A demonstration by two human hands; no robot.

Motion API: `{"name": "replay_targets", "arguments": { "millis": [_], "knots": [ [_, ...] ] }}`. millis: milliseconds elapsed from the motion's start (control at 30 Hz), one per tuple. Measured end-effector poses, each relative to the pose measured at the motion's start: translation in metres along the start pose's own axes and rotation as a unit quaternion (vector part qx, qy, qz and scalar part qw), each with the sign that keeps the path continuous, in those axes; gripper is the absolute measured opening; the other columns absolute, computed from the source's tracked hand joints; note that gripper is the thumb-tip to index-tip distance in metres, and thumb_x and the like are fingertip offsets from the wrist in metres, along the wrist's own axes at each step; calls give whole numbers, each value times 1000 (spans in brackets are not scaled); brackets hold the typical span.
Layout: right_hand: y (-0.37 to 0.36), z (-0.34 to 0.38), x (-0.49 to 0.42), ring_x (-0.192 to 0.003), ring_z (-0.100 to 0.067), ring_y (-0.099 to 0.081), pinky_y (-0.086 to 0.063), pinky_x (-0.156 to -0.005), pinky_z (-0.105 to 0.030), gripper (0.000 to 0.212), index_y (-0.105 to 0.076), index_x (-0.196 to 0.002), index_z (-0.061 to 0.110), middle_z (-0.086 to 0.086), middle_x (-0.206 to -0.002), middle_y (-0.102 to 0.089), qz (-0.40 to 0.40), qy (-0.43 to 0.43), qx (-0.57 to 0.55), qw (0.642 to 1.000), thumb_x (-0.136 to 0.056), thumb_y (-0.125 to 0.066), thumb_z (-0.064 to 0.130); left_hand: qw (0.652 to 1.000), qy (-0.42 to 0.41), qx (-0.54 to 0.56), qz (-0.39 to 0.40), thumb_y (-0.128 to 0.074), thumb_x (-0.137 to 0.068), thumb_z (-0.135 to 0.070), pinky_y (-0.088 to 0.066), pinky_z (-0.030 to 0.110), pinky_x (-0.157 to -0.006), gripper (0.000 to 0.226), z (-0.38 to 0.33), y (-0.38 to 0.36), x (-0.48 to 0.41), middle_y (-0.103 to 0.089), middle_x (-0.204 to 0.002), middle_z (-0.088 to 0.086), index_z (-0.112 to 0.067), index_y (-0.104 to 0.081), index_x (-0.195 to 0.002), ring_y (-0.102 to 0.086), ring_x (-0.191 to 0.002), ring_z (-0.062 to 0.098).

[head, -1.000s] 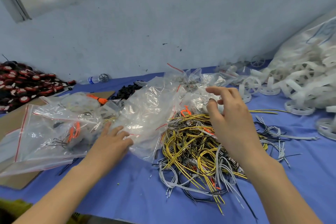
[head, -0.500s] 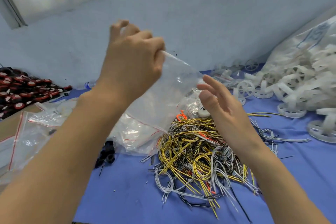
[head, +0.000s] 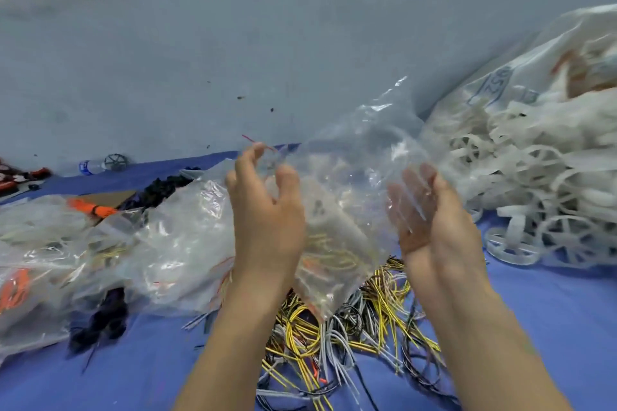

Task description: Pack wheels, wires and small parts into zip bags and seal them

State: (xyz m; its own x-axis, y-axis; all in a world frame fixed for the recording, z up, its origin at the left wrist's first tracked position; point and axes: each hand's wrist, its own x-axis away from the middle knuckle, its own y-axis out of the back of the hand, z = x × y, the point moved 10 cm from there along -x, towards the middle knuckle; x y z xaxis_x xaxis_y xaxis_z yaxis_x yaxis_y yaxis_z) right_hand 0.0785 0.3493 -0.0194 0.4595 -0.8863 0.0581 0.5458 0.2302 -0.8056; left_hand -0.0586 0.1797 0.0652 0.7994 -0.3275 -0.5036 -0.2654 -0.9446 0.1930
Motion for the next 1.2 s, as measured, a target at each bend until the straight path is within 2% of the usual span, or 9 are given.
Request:
{"name": "replay_targets", "arguments": {
  "millis": [200,300,433,567,667,800,933,1067,1200],
  "knots": [
    [34,-17,-14,-76,-13,-71,-57,-59,-23,35,-60,-134,17,-1,-121,-71,-68,-59,-47,995,-106,-45,33,942,260,173,120,-52,-100,-26,-53,46,-95,27,94,-38,35,-66,-120,8,-19,-54,-125,-66,-107,21],
    [41,-22,-14,-85,-14,-68,-54,-66,-25,39,-54,-140,19,0,-130,-67,-87,-73,-47,992,-106,-43,34,887,327,278,170,-54,-100,-19,-59,44,-84,24,100,-56,48,-70,-112,18,-6,-59,-119,-70,-99,27],
    [46,-24,-12,-75,-8,-70,-55,-58,-21,30,-57,-131,25,5,-125,-68,-107,-71,-41,991,-107,-41,32,871,345,319,145,-58,-96,-9,-60,41,-77,21,109,-51,49,-71,-98,18,-5,-60,-117,-69,-83,22],
    [51,-17,-9,-75,-10,-66,-58,-70,-25,21,-57,-118,21,-1,-110,-66,-118,-39,-26,992,-107,-40,25,935,251,247,50,-61,-93,-5,-58,30,-74,24,111,-10,23,-73,-76,-3,-15,-60,-114,-69,-74,12],
    [65,-18,-5,-81,-14,-71,-60,-75,-29,15,-62,-109,17,-4,-113,-70,-168,-24,7,986,-103,-48,19,959,198,195,51,-63,-94,-10,-58,33,-79,28,110,1,18,-75,-86,-4,-27,-60,-117,-71,-85,15],
    [92,20,11,-116,-24,-57,-46,-86,-35,51,-42,-143,16,-7,-142,-48,-297,121,267,909,-93,-54,17,938,243,213,122,-61,-95,-13,-59,33,-77,20,117,-16,28,-75,-95,3,-11,-68,-114,-71,-85,16],
    [14,61,53,-132,-15,-38,-26,-104,-11,51,-44,-141,16,-4,-144,-41,-153,438,510,724,-91,-52,11,922,240,216,212,-63,-93,-20,-60,33,-74,16,105,-43,48,-76,-88,7,-19,-78,-89,-70,-78,17],
    [-20,9,51,-81,-3,-60,-48,-68,-23,13,-58,-105,35,16,-94,-62,53,334,587,736,-95,-50,33,932,218,190,218,-67,-91,-28,-53,40,-72,12,97,-64,61,-71,-83,16,-19,-76,-90,-61,-72,20],
    [-9,-26,44,-78,-5,-62,-52,-74,-40,10,-56,-94,31,12,-83,-66,96,210,619,751,-93,-55,42,911,259,237,216,-64,-94,-25,-55,35,-75,17,102,-87,71,-76,-94,10,-11,-73,-100,-71,-87,22]
  ]
}}
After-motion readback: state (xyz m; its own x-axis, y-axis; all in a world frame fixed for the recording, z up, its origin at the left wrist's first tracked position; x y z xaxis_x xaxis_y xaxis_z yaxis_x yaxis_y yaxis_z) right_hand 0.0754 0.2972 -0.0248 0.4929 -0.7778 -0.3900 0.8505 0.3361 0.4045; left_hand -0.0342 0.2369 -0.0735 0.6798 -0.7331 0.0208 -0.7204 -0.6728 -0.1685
